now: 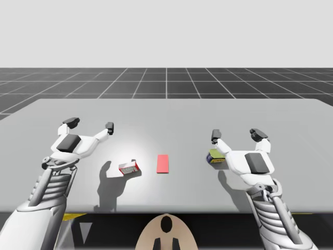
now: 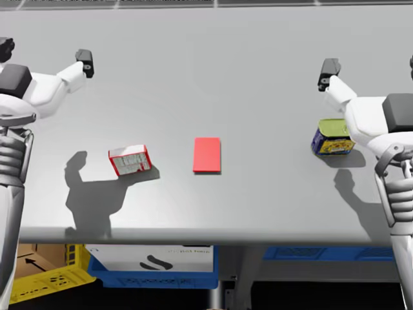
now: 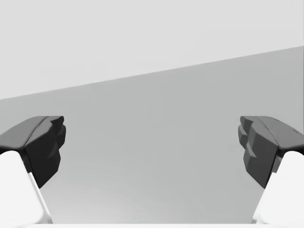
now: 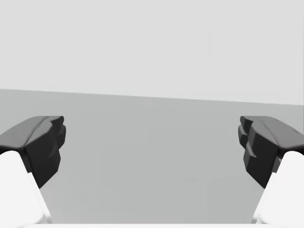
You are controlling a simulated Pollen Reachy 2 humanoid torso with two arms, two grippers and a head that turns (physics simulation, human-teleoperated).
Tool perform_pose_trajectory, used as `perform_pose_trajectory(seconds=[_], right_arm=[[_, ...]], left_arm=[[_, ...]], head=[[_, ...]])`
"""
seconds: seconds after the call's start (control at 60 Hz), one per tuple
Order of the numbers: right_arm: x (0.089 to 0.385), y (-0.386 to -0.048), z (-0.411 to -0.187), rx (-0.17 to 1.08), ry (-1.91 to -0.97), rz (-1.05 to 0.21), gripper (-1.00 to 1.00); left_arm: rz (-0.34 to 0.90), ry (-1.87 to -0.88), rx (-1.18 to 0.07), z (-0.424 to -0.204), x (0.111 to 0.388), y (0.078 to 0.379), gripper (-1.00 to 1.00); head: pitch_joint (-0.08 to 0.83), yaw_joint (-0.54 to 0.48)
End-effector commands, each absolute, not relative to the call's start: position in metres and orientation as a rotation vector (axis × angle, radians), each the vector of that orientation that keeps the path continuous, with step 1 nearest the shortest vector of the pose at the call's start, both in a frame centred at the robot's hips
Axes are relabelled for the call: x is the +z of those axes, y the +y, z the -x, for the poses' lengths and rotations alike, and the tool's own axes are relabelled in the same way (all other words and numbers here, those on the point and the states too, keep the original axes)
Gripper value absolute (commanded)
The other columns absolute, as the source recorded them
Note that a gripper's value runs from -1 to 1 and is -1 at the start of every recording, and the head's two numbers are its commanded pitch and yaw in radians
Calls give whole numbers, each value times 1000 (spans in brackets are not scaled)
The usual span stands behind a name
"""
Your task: Look at the card. If it is red, pick the object on the left. If it is green, pick the object on the right.
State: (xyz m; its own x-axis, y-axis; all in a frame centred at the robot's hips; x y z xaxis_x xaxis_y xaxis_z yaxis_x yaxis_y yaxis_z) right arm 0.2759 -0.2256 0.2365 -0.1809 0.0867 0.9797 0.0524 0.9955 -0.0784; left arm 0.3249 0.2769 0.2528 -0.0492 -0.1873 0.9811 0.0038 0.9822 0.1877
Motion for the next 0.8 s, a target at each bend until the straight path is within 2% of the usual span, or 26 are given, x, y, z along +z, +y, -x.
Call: perform_pose_trajectory(seconds=[0.017, 0.1, 0.35, 0.517, 0.7, 0.8], right_arm=[[236, -222, -275, 24, -1753, 94, -1000], [236, -222, -275, 27, -1753, 92, -1000], [236, -220, -273, 36, -1754, 87, -1000], [235, -220, -273, 37, -1754, 86, -1000], [233, -220, -274, 33, -1749, 87, -1000], [231, -220, -274, 27, -1743, 87, -1000]], left_arm=[[-142, -1614, -155, -325, 253, 276, -1000], [-140, -1613, -154, -325, 253, 276, -1000], [-137, -1602, -156, -326, 251, 275, -1000], [-123, -1606, -150, -324, 251, 273, -1000], [88, -1599, -129, -303, 268, 265, -1000], [205, -1564, -173, -277, 277, 262, -1000]], head=[[747, 46], [745, 80], [756, 278], [759, 318], [761, 283], [758, 279]])
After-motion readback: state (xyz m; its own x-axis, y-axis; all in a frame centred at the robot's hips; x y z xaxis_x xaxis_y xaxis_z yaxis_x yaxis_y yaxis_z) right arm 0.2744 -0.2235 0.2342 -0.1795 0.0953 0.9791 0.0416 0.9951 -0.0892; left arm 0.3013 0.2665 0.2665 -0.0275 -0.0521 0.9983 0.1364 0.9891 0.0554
